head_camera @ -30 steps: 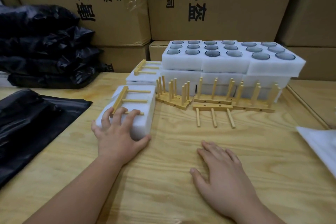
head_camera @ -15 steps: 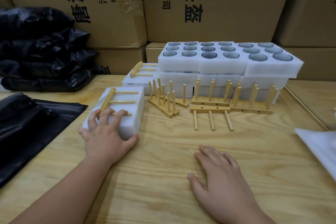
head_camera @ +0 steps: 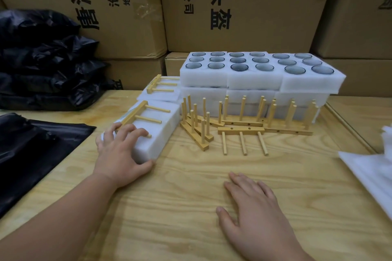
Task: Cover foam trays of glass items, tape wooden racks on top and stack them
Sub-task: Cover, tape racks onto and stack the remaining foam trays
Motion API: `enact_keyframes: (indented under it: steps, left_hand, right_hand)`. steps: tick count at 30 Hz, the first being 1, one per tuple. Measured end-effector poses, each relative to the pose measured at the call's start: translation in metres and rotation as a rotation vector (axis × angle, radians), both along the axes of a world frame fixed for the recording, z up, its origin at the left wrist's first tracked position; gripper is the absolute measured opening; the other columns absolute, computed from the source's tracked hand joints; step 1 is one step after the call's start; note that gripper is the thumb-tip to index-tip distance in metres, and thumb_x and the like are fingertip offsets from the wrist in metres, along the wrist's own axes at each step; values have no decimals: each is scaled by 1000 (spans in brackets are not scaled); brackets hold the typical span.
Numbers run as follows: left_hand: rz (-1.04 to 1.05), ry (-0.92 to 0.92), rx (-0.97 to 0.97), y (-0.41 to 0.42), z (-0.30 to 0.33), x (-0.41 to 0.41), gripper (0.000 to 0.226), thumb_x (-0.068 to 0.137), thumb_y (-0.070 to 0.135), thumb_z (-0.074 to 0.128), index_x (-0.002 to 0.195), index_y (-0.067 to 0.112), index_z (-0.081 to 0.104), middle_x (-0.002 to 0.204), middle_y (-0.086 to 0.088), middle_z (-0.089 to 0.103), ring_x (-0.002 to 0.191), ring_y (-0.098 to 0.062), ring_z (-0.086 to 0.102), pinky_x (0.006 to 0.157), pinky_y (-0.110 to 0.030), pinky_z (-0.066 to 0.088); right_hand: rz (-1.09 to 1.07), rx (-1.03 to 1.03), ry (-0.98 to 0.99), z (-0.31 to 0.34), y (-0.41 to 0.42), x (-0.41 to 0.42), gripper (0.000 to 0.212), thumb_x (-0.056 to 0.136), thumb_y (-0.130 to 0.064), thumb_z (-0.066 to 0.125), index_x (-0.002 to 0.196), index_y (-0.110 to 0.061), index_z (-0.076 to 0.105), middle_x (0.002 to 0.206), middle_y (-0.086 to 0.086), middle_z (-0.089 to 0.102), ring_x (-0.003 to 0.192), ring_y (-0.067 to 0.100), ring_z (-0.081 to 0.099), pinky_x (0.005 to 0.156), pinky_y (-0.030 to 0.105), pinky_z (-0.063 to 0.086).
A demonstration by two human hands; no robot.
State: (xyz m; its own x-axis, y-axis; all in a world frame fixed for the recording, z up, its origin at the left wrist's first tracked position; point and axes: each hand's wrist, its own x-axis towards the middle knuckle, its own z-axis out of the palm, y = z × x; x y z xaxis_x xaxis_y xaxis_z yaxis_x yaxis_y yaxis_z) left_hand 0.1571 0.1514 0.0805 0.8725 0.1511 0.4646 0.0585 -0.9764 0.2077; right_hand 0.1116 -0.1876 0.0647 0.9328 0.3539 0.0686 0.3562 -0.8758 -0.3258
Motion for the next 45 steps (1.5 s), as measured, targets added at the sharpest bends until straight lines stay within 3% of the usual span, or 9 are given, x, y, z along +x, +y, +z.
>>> enact_keyframes:
  steps: [14, 23, 28, 30, 32, 34, 38, 40, 45]
  left_hand:
    - [162, 34, 37, -15, -2, 14, 69, 58, 76, 58, 121, 52, 45, 131, 14, 40, 141, -28, 20, 97, -63, 32]
    - [95, 131, -43, -12, 5, 16, 70, 67, 75, 66, 127, 54, 37, 142, 15, 30, 149, -25, 5, 112, -73, 7]
    - [123, 177, 1, -19, 17, 12, 64, 75, 86, 43, 128, 50, 41, 145, 14, 36, 149, -24, 9, 110, -75, -3]
    - [107, 124, -18, -27, 28, 16, 63, 80, 83, 32, 128, 46, 47, 143, 12, 40, 147, -24, 16, 112, -73, -8]
    - [44, 29, -34, -39, 44, 29, 60, 87, 75, 37, 135, 40, 48, 144, 7, 43, 146, -24, 24, 117, -69, -2]
    - [-72, -31, -85, -57, 67, 50, 63, 88, 67, 43, 143, 36, 46, 145, 2, 44, 142, -25, 32, 121, -60, 14]
    - [-233, -27, -134, -101, 112, 106, 69, 84, 47, 63, 148, 40, 37, 151, 1, 37, 141, -24, 28, 113, -46, 32]
    - [-239, 18, -15, -120, 131, 135, 72, 84, 40, 67, 148, 44, 34, 154, 1, 34, 142, -25, 27, 107, -46, 38]
    - [-111, 206, 304, -141, 154, 195, 71, 90, 48, 59, 149, 51, 22, 157, 1, 31, 138, -31, 36, 100, -49, 42]
  right_hand:
    - [3, 27, -4, -3, -1, 0, 80, 81, -74, 23, 152, -38, 36, 165, -24, 16, 151, -3, 4, 125, 36, 0]
    - [19, 55, 11, -1, -3, 0, 80, 80, -70, 27, 151, -37, 38, 163, -22, 22, 151, -1, 11, 123, 31, 0]
    - [104, -7, 28, 8, -25, 21, 69, 81, -68, 31, 143, -41, 42, 156, -22, 31, 144, 5, 23, 113, 30, 14]
    - [-22, -2, -25, 5, -30, 24, 69, 83, -65, 29, 146, -38, 37, 163, -12, 22, 148, 12, 16, 119, 36, 12]
    - [-163, 18, -64, 3, -29, 25, 72, 83, -63, 27, 151, -38, 29, 167, -7, 10, 151, 17, 7, 123, 41, 8]
    - [-170, 28, -67, 0, -26, 25, 74, 83, -63, 24, 152, -39, 23, 168, -7, 4, 153, 15, 1, 124, 41, 2]
    - [-136, 30, -36, 1, -24, 29, 76, 83, -60, 26, 155, -38, 20, 169, -7, 1, 154, 11, -4, 125, 41, -8]
    - [-139, 26, -15, 1, -23, 31, 78, 82, -59, 27, 156, -37, 16, 170, -6, -3, 154, 11, -8, 124, 42, -12]
    - [-187, -19, 31, -1, -22, 34, 87, 80, -64, 23, 159, -36, -1, 168, -2, -18, 154, 20, -20, 121, 53, -17]
